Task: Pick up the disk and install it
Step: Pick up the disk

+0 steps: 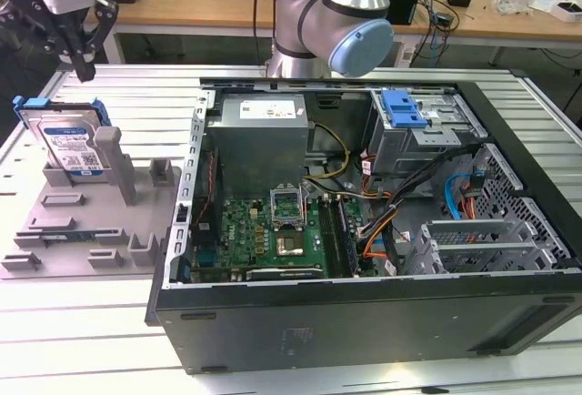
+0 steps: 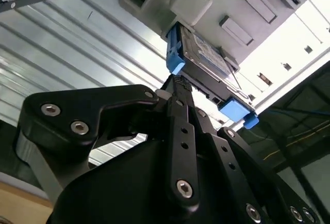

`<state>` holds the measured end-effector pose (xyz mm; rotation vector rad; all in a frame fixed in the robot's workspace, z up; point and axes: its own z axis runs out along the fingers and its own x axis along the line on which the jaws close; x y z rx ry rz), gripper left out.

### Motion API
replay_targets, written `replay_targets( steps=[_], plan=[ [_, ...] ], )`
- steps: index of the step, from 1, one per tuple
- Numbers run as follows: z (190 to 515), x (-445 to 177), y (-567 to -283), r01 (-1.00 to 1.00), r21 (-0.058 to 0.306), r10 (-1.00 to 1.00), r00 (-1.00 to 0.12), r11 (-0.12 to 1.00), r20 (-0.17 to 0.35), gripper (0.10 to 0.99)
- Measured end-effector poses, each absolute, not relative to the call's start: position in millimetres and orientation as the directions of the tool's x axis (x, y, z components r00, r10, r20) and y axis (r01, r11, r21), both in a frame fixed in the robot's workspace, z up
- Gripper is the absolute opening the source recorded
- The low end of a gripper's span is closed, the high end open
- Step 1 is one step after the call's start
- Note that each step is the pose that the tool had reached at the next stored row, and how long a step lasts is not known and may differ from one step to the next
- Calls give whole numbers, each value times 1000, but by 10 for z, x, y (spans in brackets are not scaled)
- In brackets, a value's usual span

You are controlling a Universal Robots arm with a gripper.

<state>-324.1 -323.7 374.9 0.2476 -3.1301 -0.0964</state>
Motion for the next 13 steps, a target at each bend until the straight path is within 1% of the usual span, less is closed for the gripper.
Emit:
replay_targets(
  steps=[6,8,12,13],
  plan=[
    [3734,-3240,-3237,-288,61,-288,-958,956,-5,106],
    [3727,-3240,-3237,-371,61,-372,-928,927,-5,114],
    [3720,-3240,-3237,-468,61,-468,-883,882,-5,357],
    [3719,-3241,-3237,-478,61,-479,-878,876,-5,357]
  ],
)
